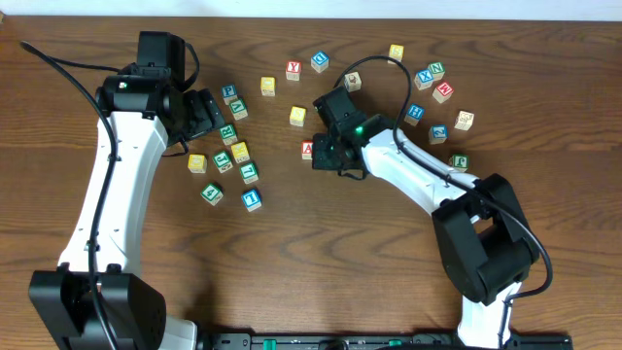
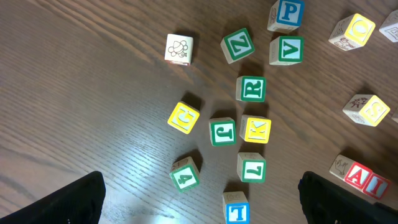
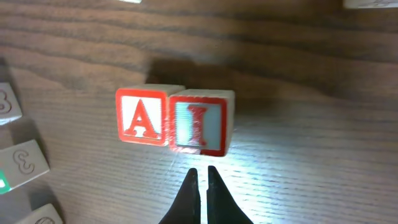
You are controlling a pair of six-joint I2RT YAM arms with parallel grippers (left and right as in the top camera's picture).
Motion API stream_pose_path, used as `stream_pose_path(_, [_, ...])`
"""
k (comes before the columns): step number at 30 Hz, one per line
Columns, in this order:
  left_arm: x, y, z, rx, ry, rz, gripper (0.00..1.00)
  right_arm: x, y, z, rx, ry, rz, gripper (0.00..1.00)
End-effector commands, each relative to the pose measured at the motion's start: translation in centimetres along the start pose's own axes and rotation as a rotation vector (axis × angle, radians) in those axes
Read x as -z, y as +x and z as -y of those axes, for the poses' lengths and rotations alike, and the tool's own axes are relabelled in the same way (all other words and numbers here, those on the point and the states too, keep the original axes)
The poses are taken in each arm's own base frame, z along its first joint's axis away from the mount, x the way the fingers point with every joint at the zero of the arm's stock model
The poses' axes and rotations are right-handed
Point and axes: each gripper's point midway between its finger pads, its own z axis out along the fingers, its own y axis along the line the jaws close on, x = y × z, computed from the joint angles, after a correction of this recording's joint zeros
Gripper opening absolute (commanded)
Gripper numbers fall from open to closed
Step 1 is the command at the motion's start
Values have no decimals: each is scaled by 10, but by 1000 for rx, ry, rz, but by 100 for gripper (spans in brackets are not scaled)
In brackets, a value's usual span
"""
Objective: Spell out AI2
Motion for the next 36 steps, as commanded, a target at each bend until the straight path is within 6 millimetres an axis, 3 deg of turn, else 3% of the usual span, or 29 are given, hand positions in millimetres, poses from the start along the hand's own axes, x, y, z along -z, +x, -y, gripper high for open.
stream_pose_path(1, [1,-3,-2,-6,-17,11,98,-3,2,2,16,13,5,1])
stream_pose_path(36, [1,-3,-2,-6,-17,11,98,-21,11,1,18,2,-37,1])
